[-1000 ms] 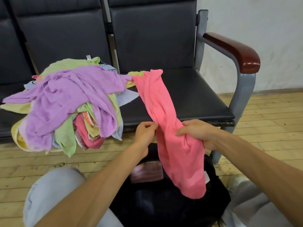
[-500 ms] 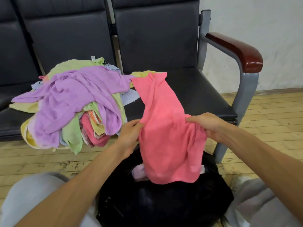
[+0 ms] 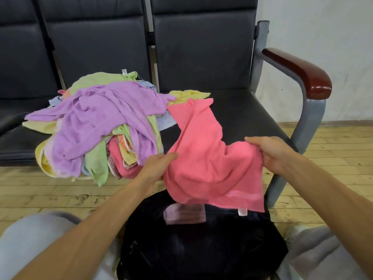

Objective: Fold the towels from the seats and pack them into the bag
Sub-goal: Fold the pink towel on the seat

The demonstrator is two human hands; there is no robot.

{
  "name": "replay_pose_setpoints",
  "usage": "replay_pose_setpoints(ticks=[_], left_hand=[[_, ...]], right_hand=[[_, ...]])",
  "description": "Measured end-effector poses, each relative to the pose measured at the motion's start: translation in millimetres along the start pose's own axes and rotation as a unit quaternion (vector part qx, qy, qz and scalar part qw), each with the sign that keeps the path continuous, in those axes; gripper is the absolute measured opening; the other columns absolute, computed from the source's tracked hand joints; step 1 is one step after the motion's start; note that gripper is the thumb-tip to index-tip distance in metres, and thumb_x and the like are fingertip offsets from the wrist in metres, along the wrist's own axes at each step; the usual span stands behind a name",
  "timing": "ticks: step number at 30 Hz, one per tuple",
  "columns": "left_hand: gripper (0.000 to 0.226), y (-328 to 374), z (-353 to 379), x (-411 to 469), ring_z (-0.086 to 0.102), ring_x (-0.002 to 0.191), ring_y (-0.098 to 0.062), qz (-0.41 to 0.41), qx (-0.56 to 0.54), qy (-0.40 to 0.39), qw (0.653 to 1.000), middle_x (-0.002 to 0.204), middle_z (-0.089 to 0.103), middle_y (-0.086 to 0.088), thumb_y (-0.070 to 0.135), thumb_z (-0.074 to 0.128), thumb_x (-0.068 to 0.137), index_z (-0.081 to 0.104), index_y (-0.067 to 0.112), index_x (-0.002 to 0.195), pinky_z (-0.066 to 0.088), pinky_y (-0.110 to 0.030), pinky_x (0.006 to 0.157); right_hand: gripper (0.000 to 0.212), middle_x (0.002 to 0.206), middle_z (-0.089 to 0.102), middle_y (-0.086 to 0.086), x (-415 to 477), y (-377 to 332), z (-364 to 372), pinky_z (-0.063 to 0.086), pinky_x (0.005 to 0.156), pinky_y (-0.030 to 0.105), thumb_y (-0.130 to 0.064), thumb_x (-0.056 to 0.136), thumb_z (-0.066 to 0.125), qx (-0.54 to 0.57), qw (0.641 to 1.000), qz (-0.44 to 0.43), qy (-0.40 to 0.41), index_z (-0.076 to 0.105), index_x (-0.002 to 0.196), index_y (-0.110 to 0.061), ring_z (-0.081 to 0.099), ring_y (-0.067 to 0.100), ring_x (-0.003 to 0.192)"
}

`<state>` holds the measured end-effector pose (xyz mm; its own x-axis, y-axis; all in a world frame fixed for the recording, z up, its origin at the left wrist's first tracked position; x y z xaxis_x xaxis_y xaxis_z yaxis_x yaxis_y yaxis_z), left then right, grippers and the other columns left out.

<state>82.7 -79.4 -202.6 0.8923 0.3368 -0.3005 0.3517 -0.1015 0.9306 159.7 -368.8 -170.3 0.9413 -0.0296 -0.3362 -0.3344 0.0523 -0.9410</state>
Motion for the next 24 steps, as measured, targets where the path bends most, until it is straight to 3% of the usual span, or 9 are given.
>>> replay_pose_setpoints(ticks=[2,5,8,11,13,15,18,21,24], left_hand=[[0.023,1,0,3,0.062,0.09,-0.024,0.025,0.043,0.01,0.999,0.1,0.069,-0.01,0.032,0.07,0.086,0.068,0.009,0.091,0.052,-0.046,0.088],[0.018,1,3,5,0.057,0.084,-0.022,0.045,0.065,0.017,0.997,0.092,0.064,-0.008,0.028,0.062,0.092,0.065,0.011,0.091,0.052,-0.041,0.08],[0.019,0,0,7,0.059,0.091,-0.023,0.056,0.077,0.035,0.995,0.099,0.066,-0.007,0.019,0.047,0.098,0.063,0.014,0.105,0.052,-0.043,0.087],[0.029,4,-7,4,0.061,0.097,-0.022,0.066,0.035,0.051,0.996,0.109,0.067,-0.005,0.021,0.042,0.1,0.063,0.014,0.118,0.053,-0.047,0.091],[0.025,9,-10,1,0.061,0.098,-0.022,0.062,-0.019,0.041,0.997,0.11,0.067,-0.004,0.024,0.045,0.1,0.064,0.017,0.114,0.053,-0.044,0.091],[0.016,16,-11,-3,0.058,0.091,-0.024,0.045,-0.086,0.022,0.995,0.104,0.065,-0.006,0.029,0.053,0.095,0.064,0.018,0.098,0.047,-0.041,0.083],[0.033,26,-15,-6,0.049,0.087,-0.026,0.038,-0.13,-0.005,0.991,0.098,0.055,-0.008,0.043,0.065,0.074,0.063,0.016,0.092,0.037,-0.042,0.075],[0.031,36,-19,-11,0.062,0.092,-0.02,0.075,-0.151,-0.022,0.985,0.105,0.07,-0.004,0.04,0.067,0.085,0.072,0.014,0.1,0.045,-0.039,0.08],[0.017,37,-28,-11,0.064,0.083,-0.015,0.09,-0.17,0.012,0.981,0.094,0.073,0.002,0.031,0.069,0.087,0.073,0.016,0.092,0.05,-0.031,0.07]], right_hand=[[0.007,0.091,0.068,0.012,-2,1,0,0.053,0.067,0.029,-0.004,0.087,0.067,-0.034,0.999,-0.004,-0.009,0.07,0.094,-0.004,0.064,0.019,0.077],[0.025,0.104,0.069,0.01,-6,-1,3,0.053,0.08,0.031,0.004,0.092,0.055,-0.075,0.995,-0.002,-0.063,0.069,0.103,-0.014,0.064,0.022,0.094],[0.044,0.109,0.068,0.009,-11,-8,3,0.054,0.077,0.032,0.012,0.089,0.045,-0.105,0.991,-0.007,-0.084,0.07,0.103,-0.021,0.064,0.022,0.095],[0.052,0.105,0.07,0.006,-17,-14,2,0.052,0.067,0.029,0.012,0.079,0.037,-0.115,0.988,0.009,-0.099,0.073,0.102,-0.017,0.063,0.021,0.091],[0.048,0.102,0.073,0.005,-20,-17,3,0.051,0.069,0.03,0.007,0.077,0.039,-0.11,0.987,0.016,-0.112,0.076,0.102,-0.012,0.064,0.021,0.092],[0.03,0.1,0.074,0.004,-21,-20,5,0.051,0.073,0.03,0.0,0.085,0.054,-0.084,0.989,0.009,-0.117,0.075,0.104,-0.009,0.065,0.019,0.093],[0.016,0.092,0.072,0.002,-23,-25,7,0.053,0.07,0.026,-0.006,0.088,0.065,-0.055,0.991,-0.031,-0.118,0.073,0.102,-0.008,0.064,0.014,0.084],[0.027,0.099,0.072,0.0,-27,-26,10,0.052,0.06,0.019,0.004,0.091,0.057,-0.113,0.982,-0.03,-0.15,0.073,0.104,-0.014,0.065,0.012,0.085],[0.047,0.106,0.072,0.003,-30,-26,11,0.052,0.068,0.026,0.015,0.085,0.044,-0.156,0.974,-0.017,-0.166,0.074,0.107,-0.015,0.065,0.019,0.092]])
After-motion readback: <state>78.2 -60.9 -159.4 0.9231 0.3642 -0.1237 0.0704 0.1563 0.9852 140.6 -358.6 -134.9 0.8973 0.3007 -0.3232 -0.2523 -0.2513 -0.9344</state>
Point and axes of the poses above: each hand's wrist, its own x-axis towards the middle knuckle, its own z-axis out of the palm, y = z × x, the point moved 5 cm from there along x, towards the middle knuckle
